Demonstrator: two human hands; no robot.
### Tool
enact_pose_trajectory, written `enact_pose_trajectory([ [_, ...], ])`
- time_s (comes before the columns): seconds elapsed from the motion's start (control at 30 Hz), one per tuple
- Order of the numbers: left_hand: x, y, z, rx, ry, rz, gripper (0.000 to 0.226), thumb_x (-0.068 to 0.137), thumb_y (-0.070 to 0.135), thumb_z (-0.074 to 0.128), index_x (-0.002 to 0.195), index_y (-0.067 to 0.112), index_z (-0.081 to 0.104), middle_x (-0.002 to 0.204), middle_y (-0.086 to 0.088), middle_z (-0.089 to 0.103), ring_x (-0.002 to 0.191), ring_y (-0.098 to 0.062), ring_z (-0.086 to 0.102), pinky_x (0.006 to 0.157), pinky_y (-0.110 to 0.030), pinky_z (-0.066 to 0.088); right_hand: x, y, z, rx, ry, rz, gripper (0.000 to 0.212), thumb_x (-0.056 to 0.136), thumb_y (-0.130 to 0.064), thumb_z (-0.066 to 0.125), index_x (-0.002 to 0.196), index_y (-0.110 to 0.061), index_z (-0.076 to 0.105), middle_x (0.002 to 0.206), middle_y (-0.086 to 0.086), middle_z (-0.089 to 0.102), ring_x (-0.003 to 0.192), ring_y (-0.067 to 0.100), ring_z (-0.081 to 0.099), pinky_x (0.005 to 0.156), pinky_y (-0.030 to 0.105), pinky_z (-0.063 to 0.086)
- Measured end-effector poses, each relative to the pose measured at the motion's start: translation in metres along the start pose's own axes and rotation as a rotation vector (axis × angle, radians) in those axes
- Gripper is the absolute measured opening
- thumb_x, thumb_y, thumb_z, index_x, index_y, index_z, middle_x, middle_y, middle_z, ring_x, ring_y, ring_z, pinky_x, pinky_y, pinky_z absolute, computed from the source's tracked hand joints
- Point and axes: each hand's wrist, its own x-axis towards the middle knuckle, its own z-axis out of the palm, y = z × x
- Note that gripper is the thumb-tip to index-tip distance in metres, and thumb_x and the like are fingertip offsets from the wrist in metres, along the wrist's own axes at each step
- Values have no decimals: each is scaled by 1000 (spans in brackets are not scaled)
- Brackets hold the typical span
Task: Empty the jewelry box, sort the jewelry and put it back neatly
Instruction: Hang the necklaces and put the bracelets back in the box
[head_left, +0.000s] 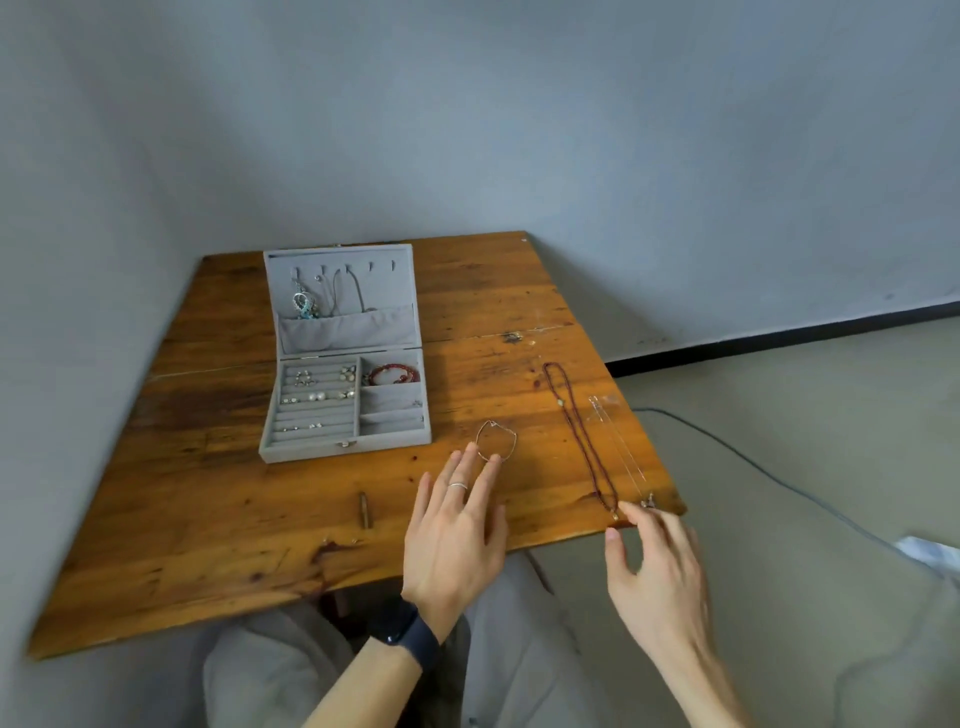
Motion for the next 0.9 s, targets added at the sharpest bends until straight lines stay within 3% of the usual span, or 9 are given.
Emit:
enact_pose_trajectory([
  [0.1, -12, -3, 14, 78, -71, -64, 69, 100, 58, 19, 160, 27, 4, 164, 7, -3, 152, -13, -6, 123, -41, -1, 3, 9, 3, -89, -3, -61, 43, 83, -20, 76, 123, -8, 68, 112, 10, 66, 98, 34, 58, 76, 43, 55],
  [0.17, -18, -6, 20, 161, -110, -75, 73, 98, 62, 4, 159, 23, 2, 165, 5, -2, 152, -14, -8, 123, -41, -3, 4, 13, 7, -134, -2, -114, 45, 83, -22, 76, 125, -8, 68, 112, 9, 66, 97, 32, 58, 75, 42, 55],
  [0.27, -19, -9, 24, 196, -139, -77, 75, 97, 62, -4, 159, 20, 2, 165, 3, 0, 152, -15, -9, 121, -42, -7, 3, 18, 14, -183, 15, -180, 45, 82, -28, 75, 123, -10, 70, 112, 5, 65, 95, 27, 56, 71, 39, 55],
  [0.47, -18, -10, 26, 169, -149, -90, 74, 98, 63, -2, 159, 22, 1, 165, 4, 0, 152, -14, -9, 120, -41, -10, -2, 18, 22, -164, -2, -268, 55, 82, -33, 74, 132, -13, 62, 118, 4, 59, 103, 26, 54, 76, 39, 56],
  [0.67, -20, -10, 29, 158, -106, -79, 72, 99, 62, 1, 159, 21, 5, 165, 4, 5, 152, -15, -4, 121, -42, -6, 0, 20, 21, -38, 93, -358, 24, 82, -11, 78, 106, -7, 77, 101, 2, 69, 86, 26, 61, 66, 41, 58],
  [0.8, -20, -8, 25, 153, -127, -86, 71, 101, 61, 6, 159, 21, 6, 166, 3, 4, 153, -16, -4, 123, -43, -3, 0, 21, 13, 23, 72, -402, 17, 86, -3, 74, 103, -3, 77, 97, 6, 71, 86, 27, 64, 71, 41, 58],
  [0.87, -21, -2, 18, 73, -132, -113, 65, 103, 56, 19, 158, 20, 19, 166, 2, 13, 153, -18, 5, 125, -43, 7, -3, 19, 5, 70, 52, -397, 16, 88, -4, 70, 103, -5, 76, 97, 4, 72, 87, 25, 65, 73, 38, 58],
  [0.9, -25, 3, 13, -6, -90, -113, 59, 103, 52, 29, 153, 21, 33, 161, 2, 28, 150, -21, 20, 122, -42, 21, -5, 17, 0, 103, 50, -393, 16, 89, -6, 69, 104, -7, 76, 96, 3, 72, 86, 24, 67, 74, 34, 57],
])
